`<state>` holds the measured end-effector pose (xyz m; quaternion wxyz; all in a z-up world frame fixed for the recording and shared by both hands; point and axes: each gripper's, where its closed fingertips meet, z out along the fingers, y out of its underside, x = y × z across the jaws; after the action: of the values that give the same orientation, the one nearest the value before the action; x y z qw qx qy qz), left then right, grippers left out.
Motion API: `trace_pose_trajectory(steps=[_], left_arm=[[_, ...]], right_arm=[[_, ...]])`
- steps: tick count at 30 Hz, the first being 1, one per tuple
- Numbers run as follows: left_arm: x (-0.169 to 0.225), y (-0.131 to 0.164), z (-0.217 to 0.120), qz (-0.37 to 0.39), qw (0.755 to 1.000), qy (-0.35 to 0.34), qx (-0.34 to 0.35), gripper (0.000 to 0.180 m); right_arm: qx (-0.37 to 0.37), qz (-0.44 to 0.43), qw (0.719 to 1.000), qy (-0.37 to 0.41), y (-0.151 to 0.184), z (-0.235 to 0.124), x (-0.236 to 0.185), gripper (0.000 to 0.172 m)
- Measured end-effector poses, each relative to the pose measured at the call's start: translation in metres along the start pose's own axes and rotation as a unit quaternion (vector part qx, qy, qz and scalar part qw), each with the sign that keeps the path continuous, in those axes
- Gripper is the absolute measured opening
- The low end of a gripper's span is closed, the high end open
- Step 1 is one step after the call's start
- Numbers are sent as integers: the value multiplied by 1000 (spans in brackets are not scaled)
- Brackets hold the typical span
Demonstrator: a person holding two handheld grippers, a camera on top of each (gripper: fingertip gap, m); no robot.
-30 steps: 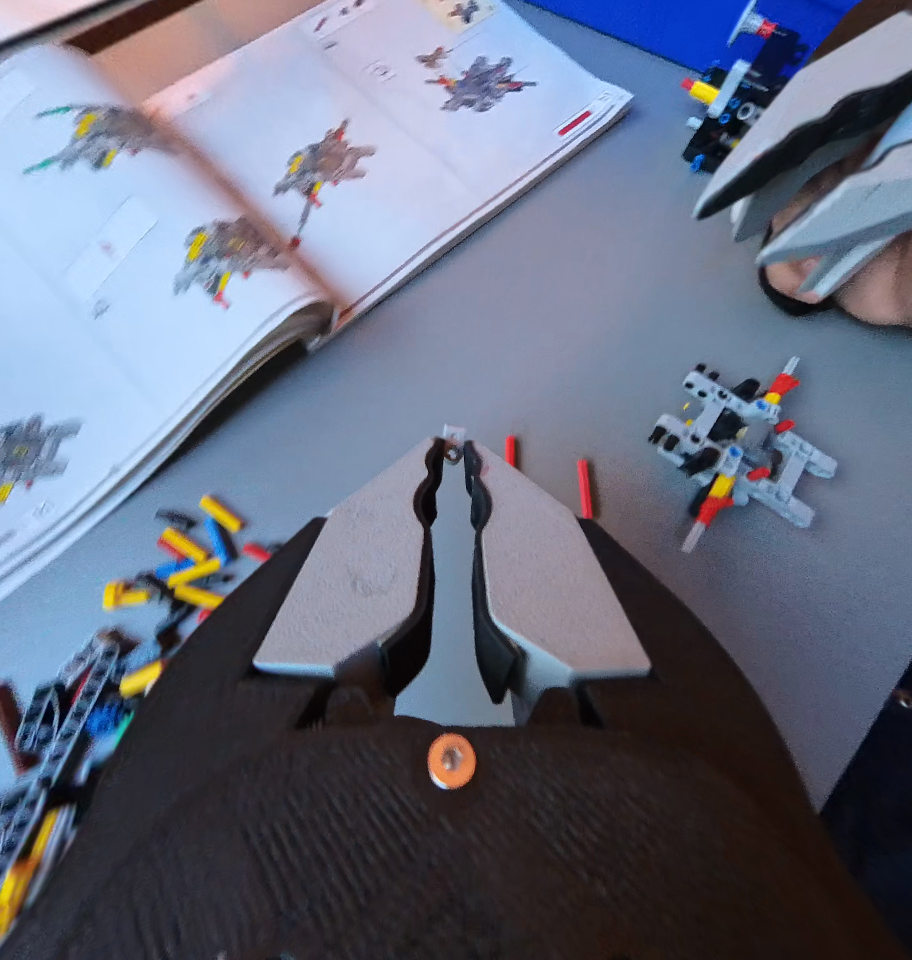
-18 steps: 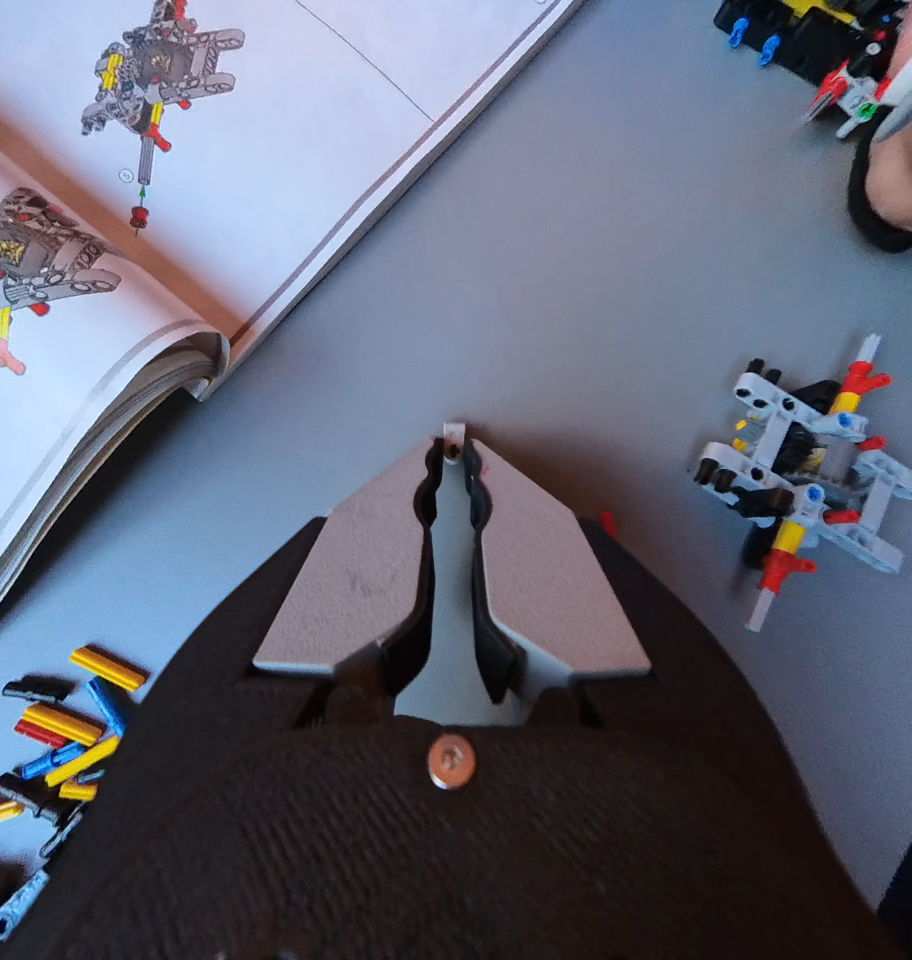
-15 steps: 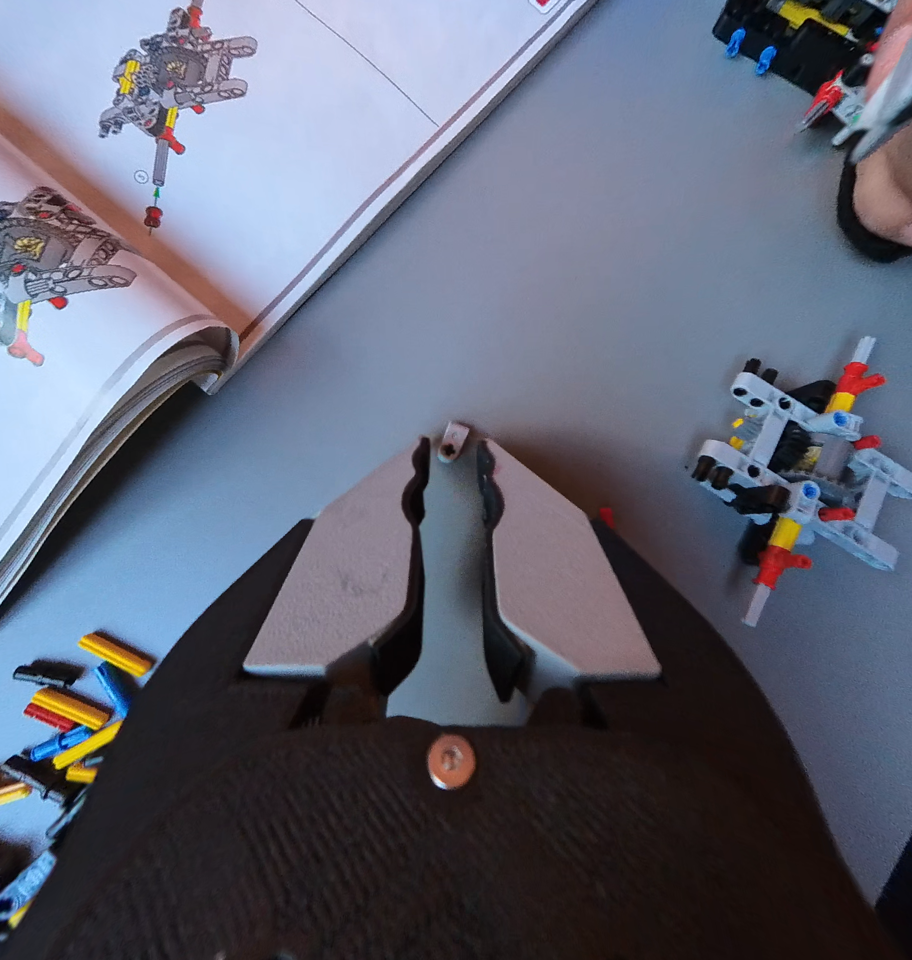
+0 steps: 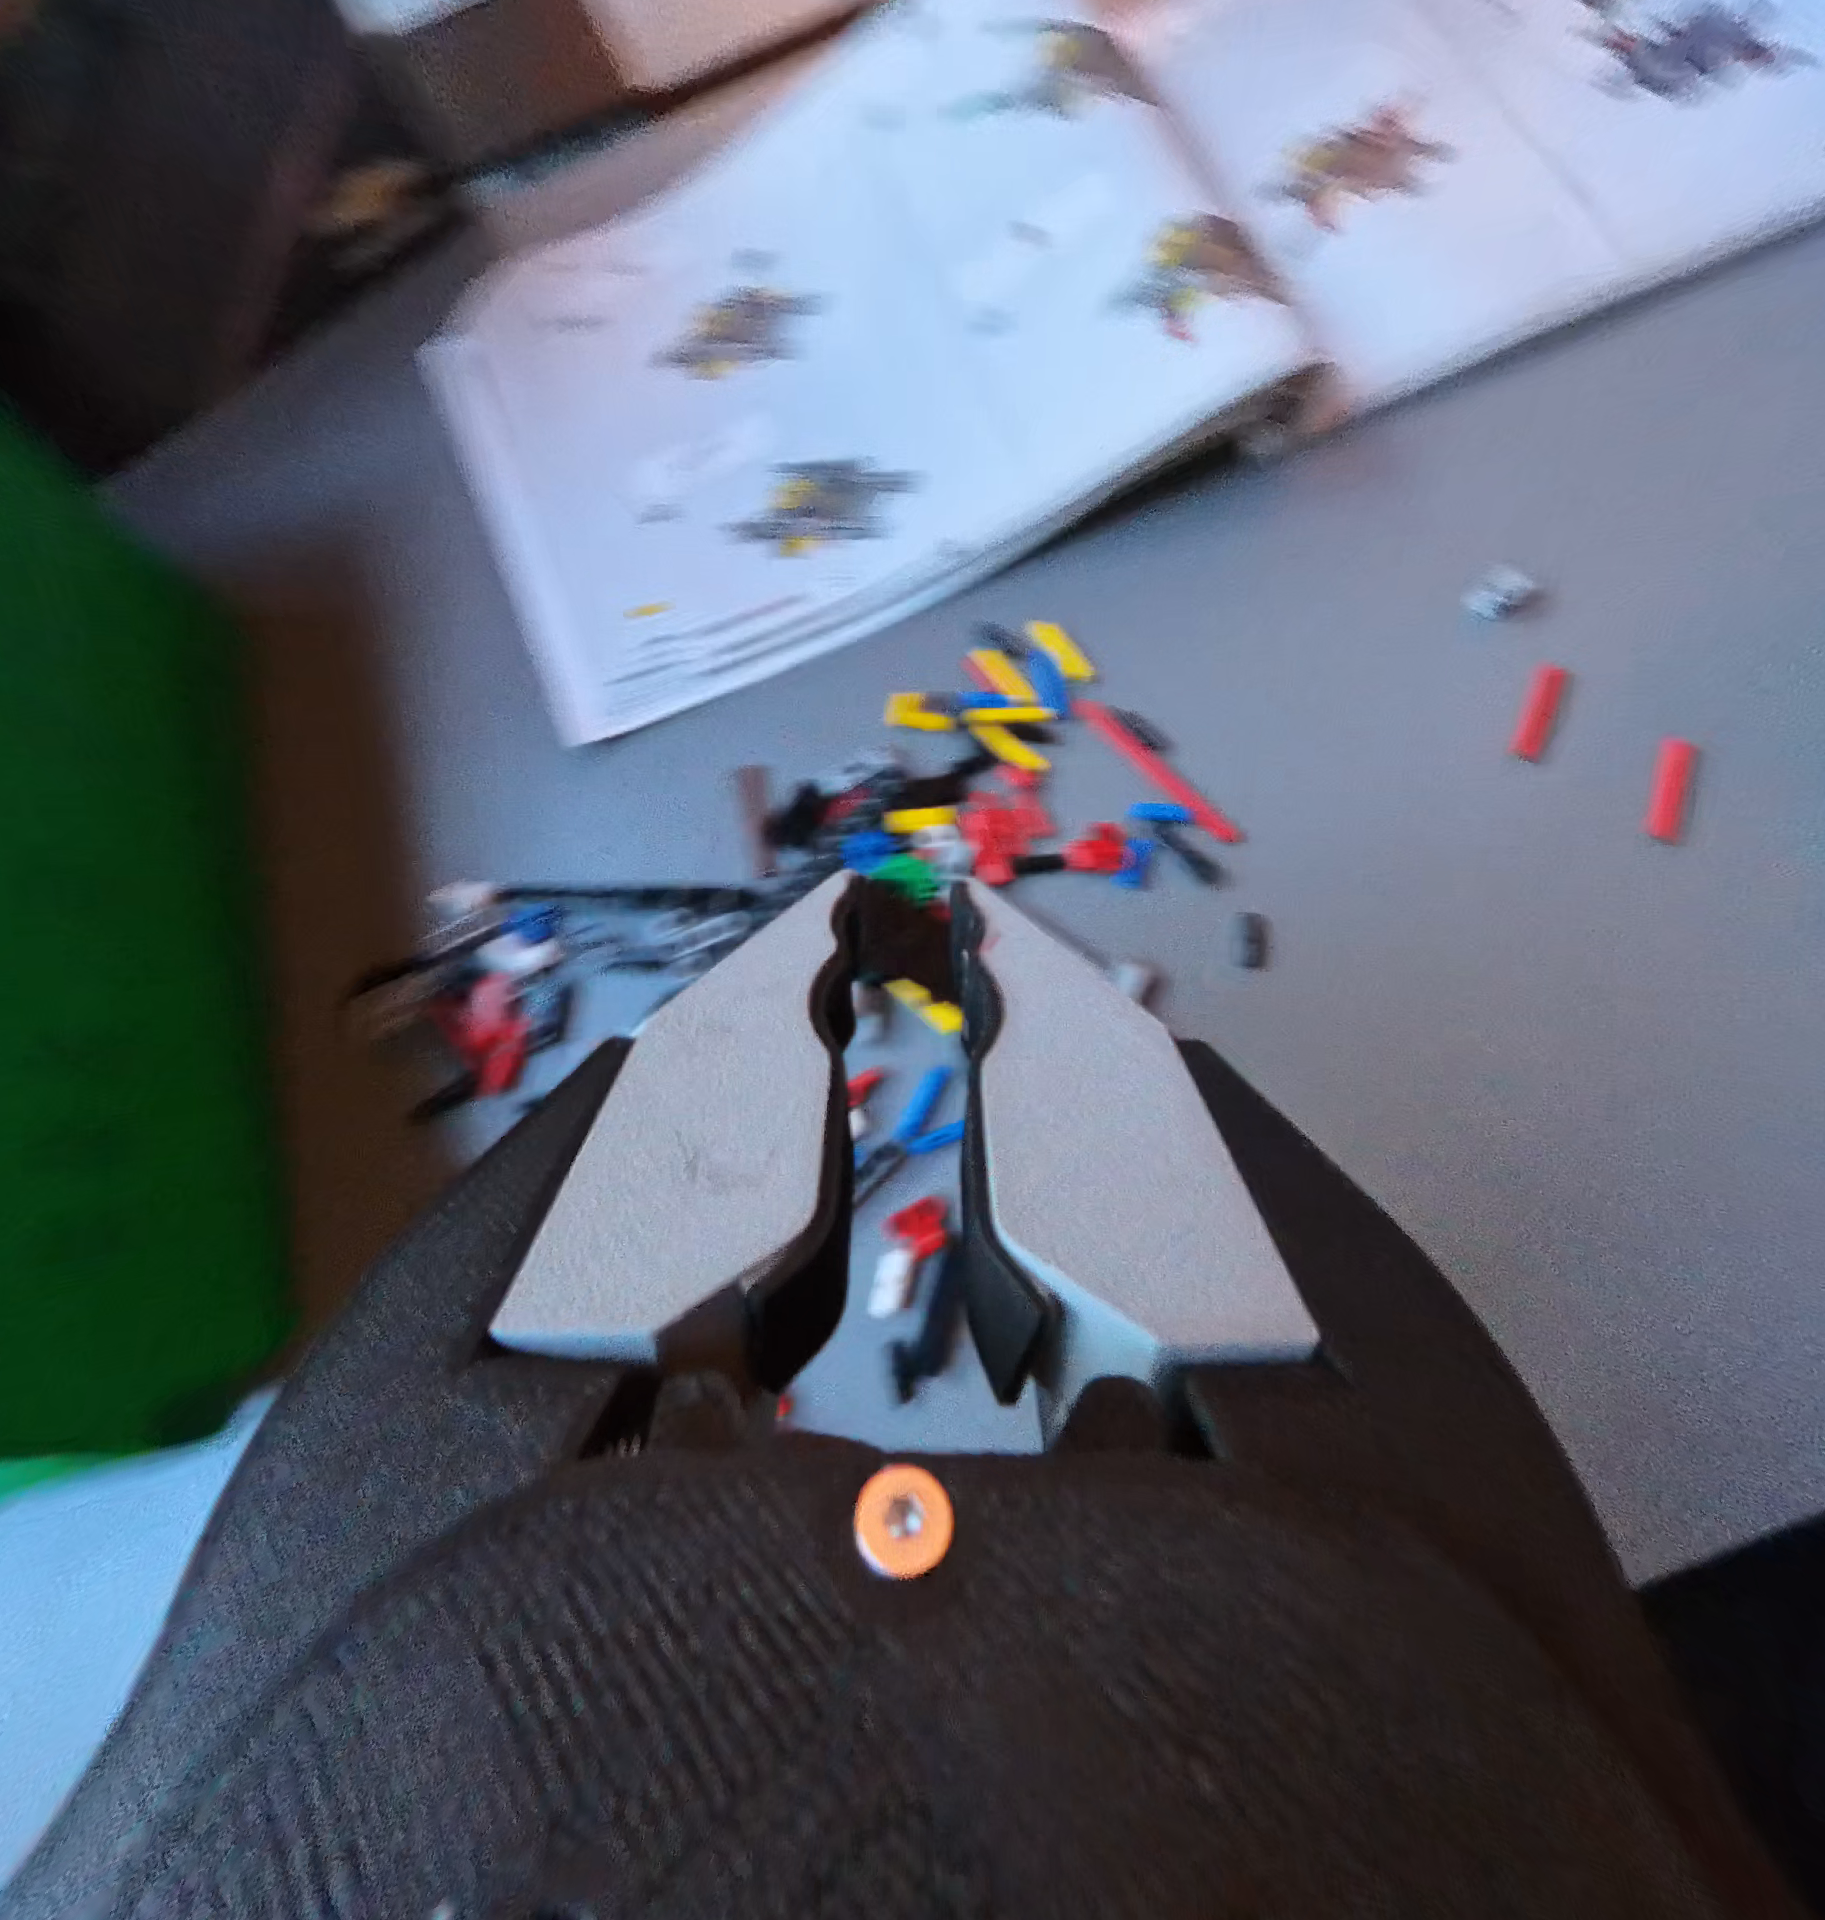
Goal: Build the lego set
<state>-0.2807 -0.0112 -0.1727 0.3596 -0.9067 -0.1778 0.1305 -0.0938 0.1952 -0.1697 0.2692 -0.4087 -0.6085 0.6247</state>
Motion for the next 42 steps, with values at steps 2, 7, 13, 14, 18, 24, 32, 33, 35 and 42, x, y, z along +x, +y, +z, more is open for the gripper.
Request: trace_pose_trajectory(steps=[2,7,13,14,18,24,32,33,35,42], left_arm=[[-37,-6,-27,-51,998,-44,21,19],[-54,-10,-46,-78,994,-36,73,15],[-71,11,-40,-97,994,-41,43,15],[-73,15,-37,-101,993,-38,36,15],[-74,33,-22,-110,994,-21,-3,15],[-84,56,-12,-114,992,-31,-47,12],[-105,104,-7,-169,978,-39,-116,15],[-105,106,-7,-172,977,-39,-117,15],[-105,111,-5,-174,976,-37,-128,14],[-96,142,1,-173,964,-13,-203,11]], right_arm=[[-7,-1,1000,-1,3,2,0,15],[-19,-8,1000,20,8,1,8,13],[-9,11,999,42,7,-4,20,13],[-9,11,999,43,7,-4,20,13],[-16,-1,1000,19,10,1,7,14],[-34,-28,999,16,15,6,0,16],[-28,-9,1000,12,13,3,2,17],[-27,-9,1000,11,13,3,1,17],[-28,-9,1000,11,14,3,1,17],[-34,-10,999,4,15,5,-3,16]])
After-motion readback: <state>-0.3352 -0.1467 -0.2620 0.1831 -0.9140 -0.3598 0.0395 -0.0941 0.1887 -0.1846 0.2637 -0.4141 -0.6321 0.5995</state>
